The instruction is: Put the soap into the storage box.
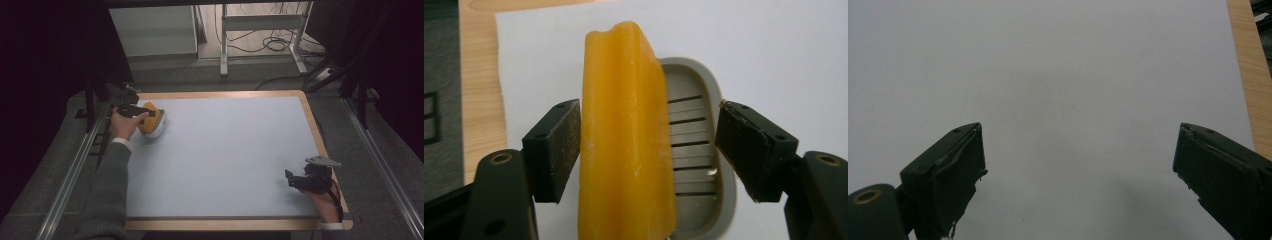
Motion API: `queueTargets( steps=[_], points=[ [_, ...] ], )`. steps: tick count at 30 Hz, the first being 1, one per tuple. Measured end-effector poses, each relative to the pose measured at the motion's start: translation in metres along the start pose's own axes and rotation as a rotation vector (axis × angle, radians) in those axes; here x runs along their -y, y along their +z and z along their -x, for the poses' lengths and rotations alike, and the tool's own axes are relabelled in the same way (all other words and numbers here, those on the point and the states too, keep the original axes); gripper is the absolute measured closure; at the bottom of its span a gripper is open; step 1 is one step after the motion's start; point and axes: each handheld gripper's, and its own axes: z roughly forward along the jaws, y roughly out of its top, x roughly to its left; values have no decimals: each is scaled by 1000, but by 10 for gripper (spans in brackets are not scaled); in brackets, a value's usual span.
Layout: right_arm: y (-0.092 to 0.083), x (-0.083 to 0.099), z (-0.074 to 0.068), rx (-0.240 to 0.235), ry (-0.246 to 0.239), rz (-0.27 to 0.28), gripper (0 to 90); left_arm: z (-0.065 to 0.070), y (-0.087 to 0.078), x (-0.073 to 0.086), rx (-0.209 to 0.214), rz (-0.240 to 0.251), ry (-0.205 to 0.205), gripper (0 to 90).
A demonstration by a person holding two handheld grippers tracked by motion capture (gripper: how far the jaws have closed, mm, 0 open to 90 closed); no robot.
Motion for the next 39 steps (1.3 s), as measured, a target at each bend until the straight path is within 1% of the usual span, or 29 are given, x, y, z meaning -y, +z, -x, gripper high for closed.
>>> queueTargets(
  steps=[1, 4, 5, 6, 9, 10, 11, 12, 14, 16, 18, 20, 22, 23, 26, 28, 30, 31, 32, 33, 35, 36, 37, 39],
  points=[
    [0, 0, 0, 2, -1, -1, 66, -1, -3, 1, 4, 9, 3, 270],
    [0, 0, -1, 1, -6, -1, 66, -1, -13, 5, 37, 28, 10, 268],
    [0, 0, -1, 2, -7, -1, 66, 0, -17, 7, 41, 29, 28, 274],
    [0, 0, -2, 1, -5, 1, 66, 2, -21, 9, 47, 39, 48, 272],
    [0, 0, -1, 2, -2, 3, 66, 8, -32, 14, 62, 79, 72, 267],
    [0, 0, -1, 3, -2, 2, 66, 10, -36, 17, 75, 88, 89, 267],
    [0, -1, -1, 5, -1, 2, 66, 12, -38, 19, 85, 86, 102, 260],
    [0, -1, -2, 4, -3, 1, 66, 13, -42, 22, 107, 92, 115, 258],
    [0, -1, -2, 3, -9, 2, 65, 15, -46, 27, 127, 88, 137, 248],
    [0, -1, -3, 0, -10, 3, 66, 16, -50, 33, 149, 105, 142, 238],
    [0, -1, -2, 3, -10, 2, 66, 19, -55, 39, 189, 123, 152, 239],
    [0, -1, -2, 2, -7, 1, 66, 23, -58, 47, 221, 137, 179, 274],
    [0, -1, -2, 1, -6, 2, 66, 27, -62, 53, 219, 132, 219, 283],
    [0, -1, -2, -1, -6, 4, 66, 28, -64, 57, 221, 134, 230, 279],
    [-1, -1, -2, 1, -7, 5, 66, 33, -71, 68, 245, 149, 234, 260],
    [-1, -1, -2, 1, -5, 6, 66, 37, -75, 78, 261, 153, 249, 260],
    [-1, -1, -2, 0, -6, 6, 66, 40, -76, 84, 271, 149, 260, 254],
    [-1, -1, -2, 0, -6, 6, 66, 40, -76, 84, 271, 149, 260, 250],
    [-1, -1, -3, -1, -8, 6, 66, 42, -77, 90, 273, 146, 269, 250],
    [-1, -1, -3, -2, -9, 6, 66, 45, -78, 100, 287, 145, 270, 252],
    [-1, -1, -3, -1, -9, 5, 65, 47, -78, 107, 300, 142, 270, 257],
    [-1, -1, -3, -1, -9, 5, 65, 47, -78, 107, 300, 142, 270, 257],
    [-1, -1, -3, 0, -10, 5, 66, 49, -78, 112, 302, 141, 271, 257],
    [-1, -1, -3, 0, -11, 4, 66, 55, -77, 122, 311, 137, 286, 255]
  ],
)
